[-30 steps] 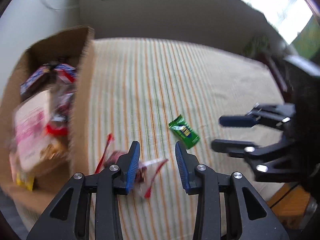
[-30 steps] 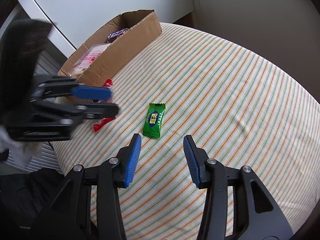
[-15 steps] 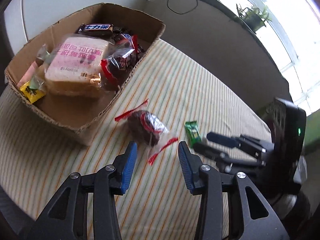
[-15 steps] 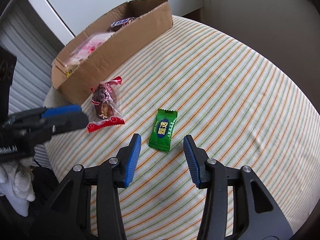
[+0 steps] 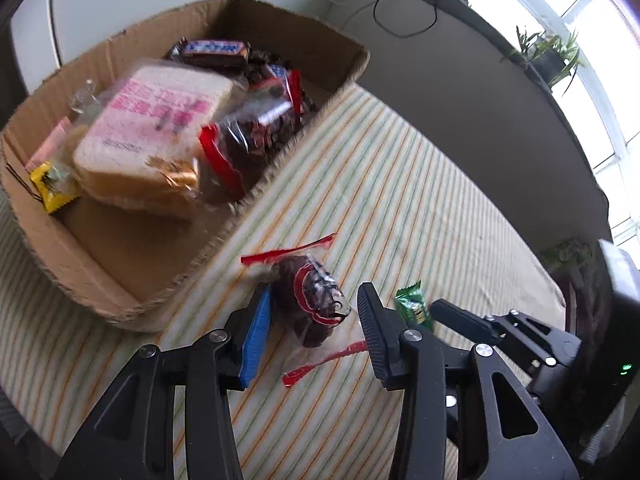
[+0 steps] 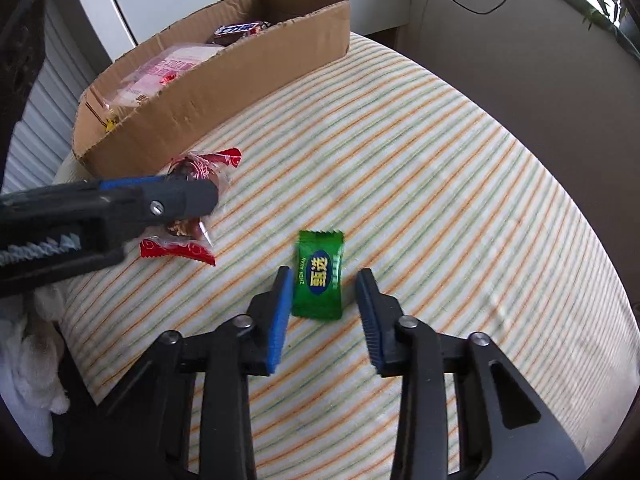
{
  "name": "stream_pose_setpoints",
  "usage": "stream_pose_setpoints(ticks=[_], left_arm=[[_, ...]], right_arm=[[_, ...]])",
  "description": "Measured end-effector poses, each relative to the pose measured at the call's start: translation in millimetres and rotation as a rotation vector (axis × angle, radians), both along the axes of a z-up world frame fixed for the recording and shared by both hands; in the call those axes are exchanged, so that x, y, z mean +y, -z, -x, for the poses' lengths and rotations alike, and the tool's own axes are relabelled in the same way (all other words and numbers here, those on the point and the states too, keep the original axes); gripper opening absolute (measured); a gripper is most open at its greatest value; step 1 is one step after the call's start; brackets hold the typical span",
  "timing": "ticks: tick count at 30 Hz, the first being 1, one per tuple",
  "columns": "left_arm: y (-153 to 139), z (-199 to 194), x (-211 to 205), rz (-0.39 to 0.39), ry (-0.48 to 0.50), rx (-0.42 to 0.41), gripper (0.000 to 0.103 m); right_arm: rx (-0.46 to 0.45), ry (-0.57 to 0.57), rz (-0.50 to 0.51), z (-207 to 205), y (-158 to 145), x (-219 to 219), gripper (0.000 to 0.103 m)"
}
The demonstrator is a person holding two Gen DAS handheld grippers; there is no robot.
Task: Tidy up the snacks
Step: 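Grasp the red-wrapped candy bag with the left tool while the right tool grasps the green candy, then carry the red-wrapped candy and green candy over the box with both tools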
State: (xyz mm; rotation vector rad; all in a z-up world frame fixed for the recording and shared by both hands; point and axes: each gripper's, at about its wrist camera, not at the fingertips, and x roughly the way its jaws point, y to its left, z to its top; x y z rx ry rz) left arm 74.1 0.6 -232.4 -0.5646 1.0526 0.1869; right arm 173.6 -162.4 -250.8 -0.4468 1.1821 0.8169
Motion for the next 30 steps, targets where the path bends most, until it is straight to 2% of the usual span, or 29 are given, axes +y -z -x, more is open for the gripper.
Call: stream_pose_setpoints(ticks=[2,4,12,16,25,30], left_arm=[[4,-3,-6,-0.031,0.026,0.011,0.043],[5,-4,-10,-0.056,0.054,0.011,0.043],[6,-9,-14,-0.094,0.102,-0.003,0.042],[6,-7,-16,-0.093,0.12,-0.014,0.039],[2,-6,-25,-0.078,0.187,-0.021,0.035],[-3,-5,-33,-0.072,0.217,-0.023,0.034]], right_arm=[[0.009,0.007,0.0,-4,-1,-5,0.027],[0.017,0.009,-0.002,-6,-1,-9,0.026],[0.031,-0.019,0.013,-8,-1,-2,0.027],[0.026,-0.019,0.024,-8,-2,0,0.025],[0.059,0.129,-0.049,-18,-14,-29,0.025],[0.051,0.168,-0.059,-17,-20,-41,0.025]])
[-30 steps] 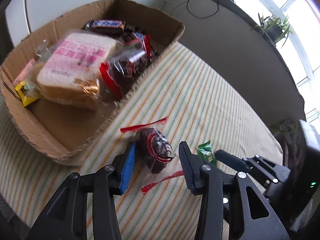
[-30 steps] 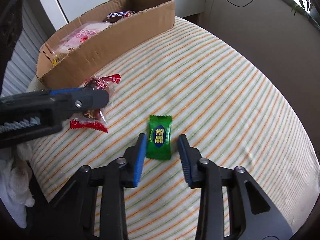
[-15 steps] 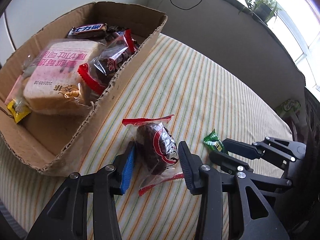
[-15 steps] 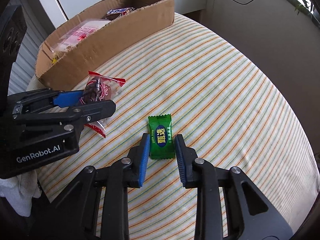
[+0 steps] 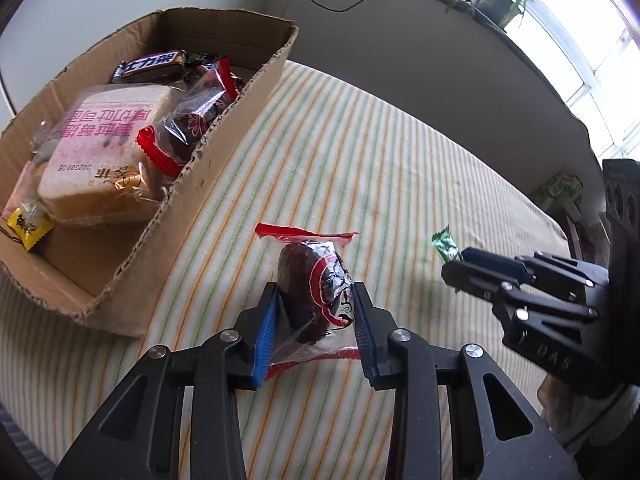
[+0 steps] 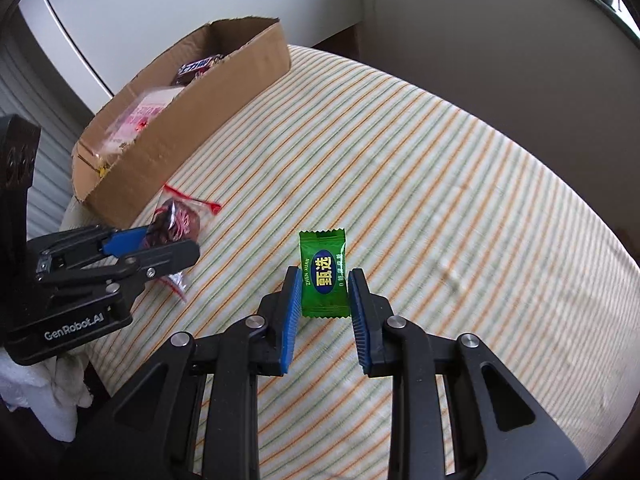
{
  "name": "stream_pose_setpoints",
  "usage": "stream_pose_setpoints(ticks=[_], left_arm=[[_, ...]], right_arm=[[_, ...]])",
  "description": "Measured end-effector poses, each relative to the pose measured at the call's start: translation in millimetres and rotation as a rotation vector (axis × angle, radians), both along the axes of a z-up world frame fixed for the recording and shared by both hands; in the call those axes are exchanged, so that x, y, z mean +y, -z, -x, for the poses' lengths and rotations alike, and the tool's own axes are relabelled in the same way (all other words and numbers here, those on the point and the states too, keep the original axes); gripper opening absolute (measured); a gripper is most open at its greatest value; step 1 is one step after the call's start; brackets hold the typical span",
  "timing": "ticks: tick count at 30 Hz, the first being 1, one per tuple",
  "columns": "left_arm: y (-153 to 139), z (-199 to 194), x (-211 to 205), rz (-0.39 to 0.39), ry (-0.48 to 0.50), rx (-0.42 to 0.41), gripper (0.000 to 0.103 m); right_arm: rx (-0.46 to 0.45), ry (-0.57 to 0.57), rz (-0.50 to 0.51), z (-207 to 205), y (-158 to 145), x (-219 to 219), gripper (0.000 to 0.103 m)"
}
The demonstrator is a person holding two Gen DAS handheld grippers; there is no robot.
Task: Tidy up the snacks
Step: 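Carry the red-wrapped candy and green candy over the box with both tools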
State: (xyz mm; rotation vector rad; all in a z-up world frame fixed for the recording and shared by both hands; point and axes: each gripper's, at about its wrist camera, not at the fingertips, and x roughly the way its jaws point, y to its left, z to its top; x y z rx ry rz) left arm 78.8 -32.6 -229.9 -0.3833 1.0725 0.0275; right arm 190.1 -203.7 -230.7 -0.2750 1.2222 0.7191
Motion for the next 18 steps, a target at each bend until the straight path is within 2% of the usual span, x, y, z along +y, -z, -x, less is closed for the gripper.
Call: stream_pose_setpoints(ticks=[4,8,18], left_arm=[[-8,2,0,0.025,0.002,-0.005,0.034],[-27,5,2,0.01,0.036,-0.037,0.034],[-55,8,25,0.009,0.059,-0.074,0.034]], right_arm=[[0.0,0.026,-0.012,-2,-8,-4,0.025],[-0.009,0.04,-0.019,-4,-22,-2,0.025],[-0.034,0.038,-0.035,-5,-55,31,0.025]])
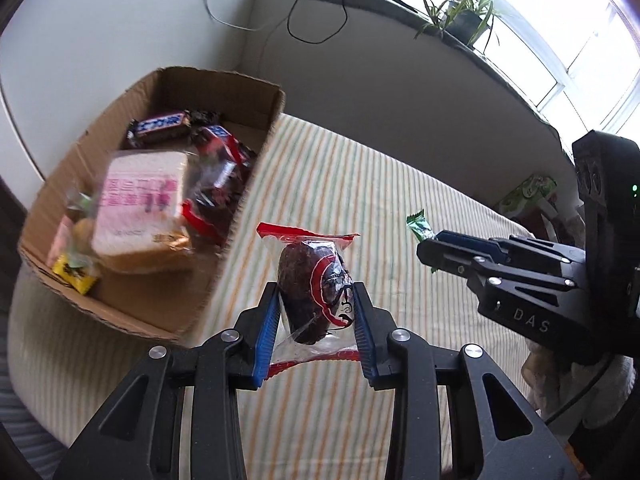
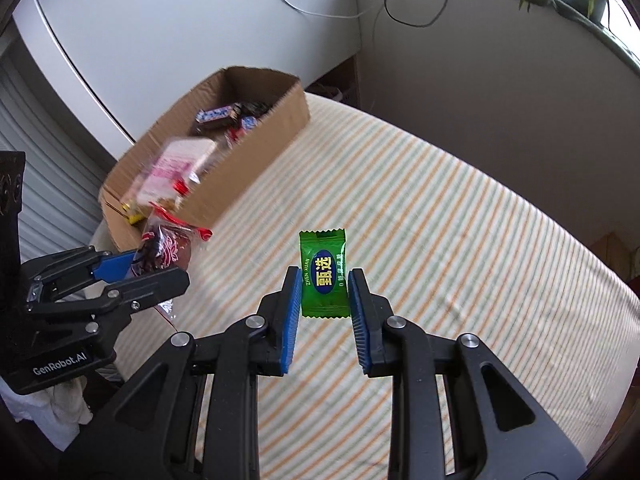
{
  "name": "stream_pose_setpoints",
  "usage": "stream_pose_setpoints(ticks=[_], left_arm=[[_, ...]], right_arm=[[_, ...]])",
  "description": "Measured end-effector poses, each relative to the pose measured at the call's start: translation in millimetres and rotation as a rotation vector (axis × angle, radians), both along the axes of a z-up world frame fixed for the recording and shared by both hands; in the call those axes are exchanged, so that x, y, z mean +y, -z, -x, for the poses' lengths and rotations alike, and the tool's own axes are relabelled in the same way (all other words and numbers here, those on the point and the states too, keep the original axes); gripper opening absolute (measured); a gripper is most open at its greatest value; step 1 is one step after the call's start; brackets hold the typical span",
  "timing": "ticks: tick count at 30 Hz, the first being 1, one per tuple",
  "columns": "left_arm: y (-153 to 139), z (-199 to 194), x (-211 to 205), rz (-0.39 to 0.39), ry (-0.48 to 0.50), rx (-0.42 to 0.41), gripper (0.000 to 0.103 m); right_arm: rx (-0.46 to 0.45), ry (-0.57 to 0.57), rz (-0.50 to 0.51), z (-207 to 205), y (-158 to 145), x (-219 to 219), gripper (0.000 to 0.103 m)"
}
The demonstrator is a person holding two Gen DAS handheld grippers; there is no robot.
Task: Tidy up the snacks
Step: 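Carry the red-wrapped candy and green candy over the box with both tools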
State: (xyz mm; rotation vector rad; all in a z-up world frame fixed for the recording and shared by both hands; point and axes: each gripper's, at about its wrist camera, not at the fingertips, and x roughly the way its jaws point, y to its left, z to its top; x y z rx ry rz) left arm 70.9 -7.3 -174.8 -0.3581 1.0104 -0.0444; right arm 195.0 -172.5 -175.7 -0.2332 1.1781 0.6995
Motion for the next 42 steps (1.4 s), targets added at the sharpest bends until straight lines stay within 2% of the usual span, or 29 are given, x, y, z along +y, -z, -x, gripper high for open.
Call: stream_pose_setpoints(ticks=[12,24,42], left_arm=[[-16,24,60,-0.036,-0.051,-0.015,0.034],[-20,28,122,-0.07,-0.136,-0.033,0.034],[-23,17,157,-0.088,-0.183,-0.047,0.034]], right_arm=[[-0.011,-0.045,-0.033,2,-28,62,0.025],[-0.009,-0.123,-0.037,7,-31,129,0.025],[0.024,-0.124,-0.049,-4,-30,175,0.025]])
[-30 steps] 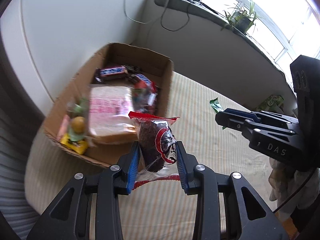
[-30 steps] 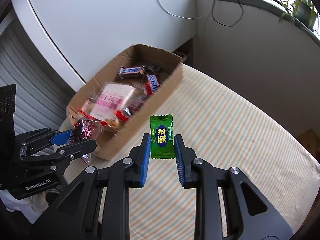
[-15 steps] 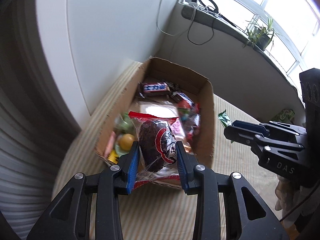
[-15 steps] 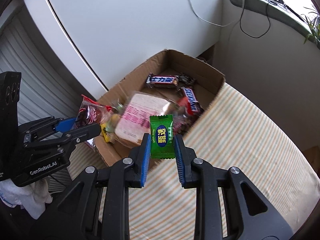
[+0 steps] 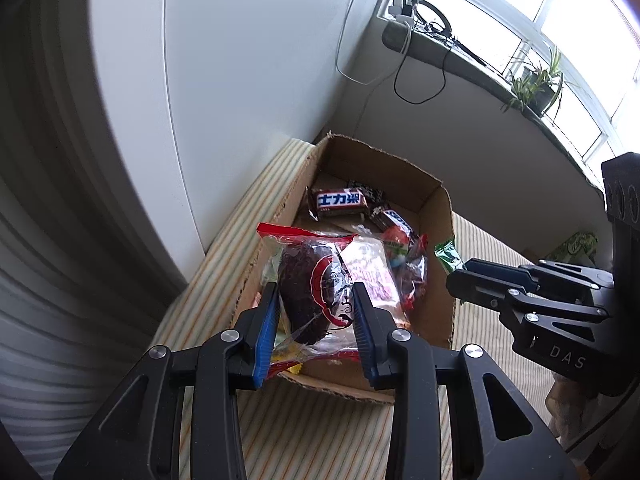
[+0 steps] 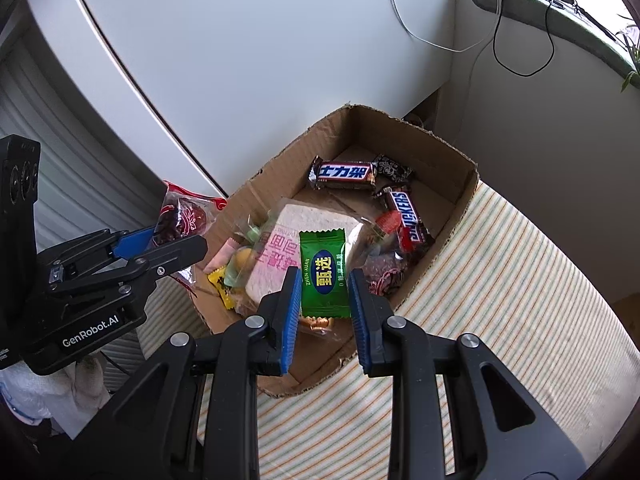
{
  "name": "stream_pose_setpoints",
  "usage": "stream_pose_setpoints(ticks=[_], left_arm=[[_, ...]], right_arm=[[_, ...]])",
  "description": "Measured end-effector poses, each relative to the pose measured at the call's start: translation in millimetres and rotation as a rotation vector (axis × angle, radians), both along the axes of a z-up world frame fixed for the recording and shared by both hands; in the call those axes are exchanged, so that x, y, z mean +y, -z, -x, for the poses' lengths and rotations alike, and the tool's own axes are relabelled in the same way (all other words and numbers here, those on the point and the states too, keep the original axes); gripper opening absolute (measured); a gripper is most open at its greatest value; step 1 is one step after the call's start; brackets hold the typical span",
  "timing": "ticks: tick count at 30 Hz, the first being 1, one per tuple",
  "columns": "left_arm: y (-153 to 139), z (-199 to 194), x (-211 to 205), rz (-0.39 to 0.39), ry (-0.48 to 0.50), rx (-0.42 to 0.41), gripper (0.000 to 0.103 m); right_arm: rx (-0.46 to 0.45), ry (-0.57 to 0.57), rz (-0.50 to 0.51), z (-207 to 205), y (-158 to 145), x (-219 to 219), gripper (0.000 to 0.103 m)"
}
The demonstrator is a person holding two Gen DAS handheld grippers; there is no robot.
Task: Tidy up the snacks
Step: 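Carry the red-wrapped candy and green candy over the box with both tools, then open both tools to drop the two candies into the box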
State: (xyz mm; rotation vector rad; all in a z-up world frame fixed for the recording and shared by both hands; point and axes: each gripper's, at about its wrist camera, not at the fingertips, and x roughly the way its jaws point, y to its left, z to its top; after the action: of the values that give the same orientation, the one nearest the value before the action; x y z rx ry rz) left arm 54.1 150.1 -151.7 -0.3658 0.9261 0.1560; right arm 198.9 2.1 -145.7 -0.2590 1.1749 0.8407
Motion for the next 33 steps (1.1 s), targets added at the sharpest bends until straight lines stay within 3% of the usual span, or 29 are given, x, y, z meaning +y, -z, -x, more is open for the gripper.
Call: stream_pose_setpoints(ticks=[14,16,18,20,33], left_arm=[[-6,-14,5,-0.039,0.015,-0.016,0.035],[-6,-15,5,-0.039,0.018,-0.014,0.035],[-5,-15,4,-0.04,0.02,-0.013,0.038],[-5,-16,4,-0.042,0.023,-0.014,0.042],[-11,-11,-1,-0.064,0.016,-0.02,0.045]], right_arm=[[-0.027,0.008,0.042,-13,-1,15,0.026],[-0.031,0.01,0.047,-13,-1,14,0.03],[-0.035,0.014,0.039,-13,-1,12,0.051],[-0.046,0.024,0.027,-14,-3,9,0.056],[-0.048,0.074,0.002,-14,-13,-15,0.057]])
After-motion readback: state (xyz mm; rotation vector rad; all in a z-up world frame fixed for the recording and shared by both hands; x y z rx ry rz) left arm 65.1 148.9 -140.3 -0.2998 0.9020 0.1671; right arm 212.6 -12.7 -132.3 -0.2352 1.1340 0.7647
